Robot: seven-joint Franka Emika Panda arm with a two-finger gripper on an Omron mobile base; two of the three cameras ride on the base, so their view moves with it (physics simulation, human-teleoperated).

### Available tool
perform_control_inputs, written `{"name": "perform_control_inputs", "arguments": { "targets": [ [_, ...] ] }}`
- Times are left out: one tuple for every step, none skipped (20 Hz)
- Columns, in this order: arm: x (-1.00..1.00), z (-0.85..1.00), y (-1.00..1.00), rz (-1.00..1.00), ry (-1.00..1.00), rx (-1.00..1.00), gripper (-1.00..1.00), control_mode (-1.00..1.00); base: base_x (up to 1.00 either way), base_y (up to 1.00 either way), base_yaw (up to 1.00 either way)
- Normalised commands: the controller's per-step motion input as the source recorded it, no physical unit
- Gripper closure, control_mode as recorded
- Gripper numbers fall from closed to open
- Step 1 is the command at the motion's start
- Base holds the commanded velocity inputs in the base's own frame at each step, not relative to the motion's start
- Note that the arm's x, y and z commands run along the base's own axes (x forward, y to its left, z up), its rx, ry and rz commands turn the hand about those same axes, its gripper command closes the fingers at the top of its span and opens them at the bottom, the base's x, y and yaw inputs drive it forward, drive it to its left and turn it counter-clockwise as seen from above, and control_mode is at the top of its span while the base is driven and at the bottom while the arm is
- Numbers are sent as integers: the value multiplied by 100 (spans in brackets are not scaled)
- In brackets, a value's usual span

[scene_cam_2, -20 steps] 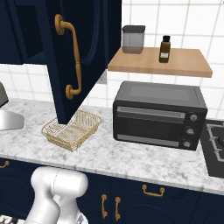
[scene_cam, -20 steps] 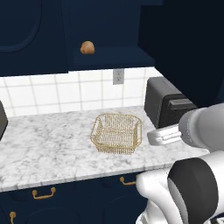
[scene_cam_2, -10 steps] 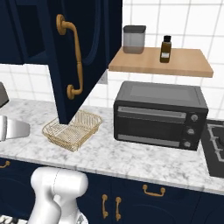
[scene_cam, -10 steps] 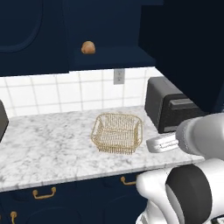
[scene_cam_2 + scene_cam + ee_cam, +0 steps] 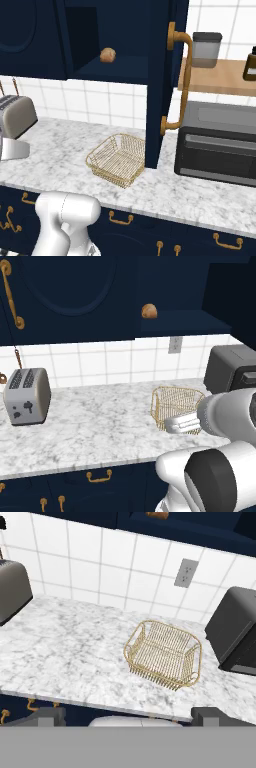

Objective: Open the cabinet, pick up the bread from the cabinet and place it in the basket. Then move the basket to the dining counter.

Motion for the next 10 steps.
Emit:
{"name": "perform_control_inputs", "arguments": {
  "targets": [
    [0, 0, 0, 0, 0, 0, -100, 100, 100, -63, -1],
    [0, 0, 0, 0, 0, 0, -100, 100, 100, -54, 0],
    [0, 0, 0, 0, 0, 0, -100, 100, 100, -46, 0],
    [0, 0, 0, 0, 0, 0, -100, 100, 100, -37, 0],
    [0, 0, 0, 0, 0, 0, -100, 100, 100, -4, 0],
    [0, 0, 0, 0, 0, 0, -100, 100, 100, 0, 0],
    [0, 0, 0, 0, 0, 0, -100, 100, 100, 0, 0],
    [0, 0, 0, 0, 0, 0, -100, 100, 100, 0, 0],
    [0, 0, 0, 0, 0, 0, -100, 100, 100, 0, 0],
    [63, 39, -29, 0, 0, 8, -100, -100, 0, 0, 0]
  ]
}}
